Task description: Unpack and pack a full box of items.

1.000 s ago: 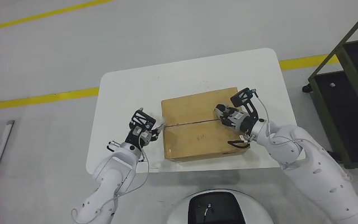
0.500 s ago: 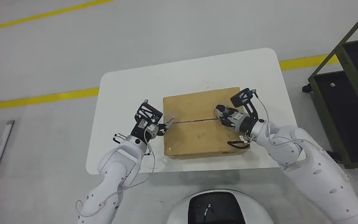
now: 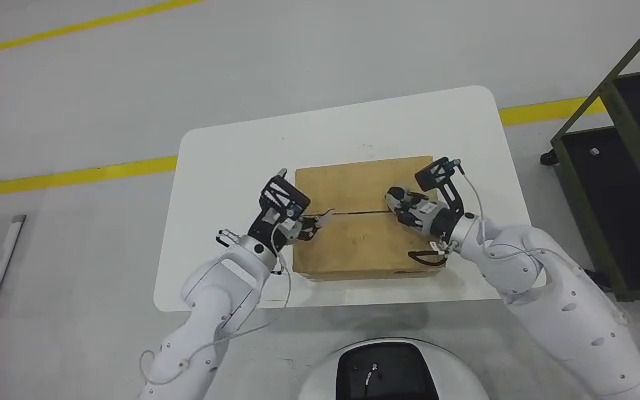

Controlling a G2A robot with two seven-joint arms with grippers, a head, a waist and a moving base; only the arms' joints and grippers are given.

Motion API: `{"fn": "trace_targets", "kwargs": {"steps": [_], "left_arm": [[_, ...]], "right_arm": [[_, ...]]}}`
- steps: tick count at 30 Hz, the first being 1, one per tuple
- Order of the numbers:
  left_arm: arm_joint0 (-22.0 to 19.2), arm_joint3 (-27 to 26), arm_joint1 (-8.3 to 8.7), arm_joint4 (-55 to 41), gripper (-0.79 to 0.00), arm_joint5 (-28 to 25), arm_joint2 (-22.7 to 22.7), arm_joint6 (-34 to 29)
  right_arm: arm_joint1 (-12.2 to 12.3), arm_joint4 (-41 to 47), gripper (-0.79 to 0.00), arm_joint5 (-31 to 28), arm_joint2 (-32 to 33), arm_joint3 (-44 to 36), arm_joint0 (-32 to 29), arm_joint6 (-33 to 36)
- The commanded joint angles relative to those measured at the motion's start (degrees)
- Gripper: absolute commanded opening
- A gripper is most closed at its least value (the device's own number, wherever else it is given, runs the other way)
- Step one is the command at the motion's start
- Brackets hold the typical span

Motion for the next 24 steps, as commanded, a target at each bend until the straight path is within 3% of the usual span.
{"fn": "trace_targets", "kwargs": {"steps": [1, 6, 12, 18, 24], "left_arm": [[0.74, -1.25, 0.13, -1.23, 0.000, 0.25, -1.87, -1.58], [3.76, -4.33, 0.77, -1.90, 0.000, 0.73, -8.18, -6.57], [10.56, -6.43, 2.17, 10.53, 0.000, -5.56, -13.17, -10.28], [17.20, -7.49, 2.34, 10.90, 0.000, -5.47, -15.14, -9.33], [18.60, -5.55, 1.73, 7.76, 0.000, -1.74, -13.91, -7.49]], "right_arm": [[-0.03, 0.10, -0.785, 0.03, 0.13, 0.02, 0.10, 0.06], [-0.12, 0.29, -0.785, -0.19, 0.25, 0.19, 0.30, 0.08], [-0.25, 0.37, -0.785, -0.51, 0.15, 0.38, 0.51, 0.17], [-0.34, 0.20, -0.785, -0.72, 0.15, 0.56, 0.59, 0.29], [-0.42, -0.06, -0.785, -0.74, 0.13, 0.30, 0.55, 0.48]]}}
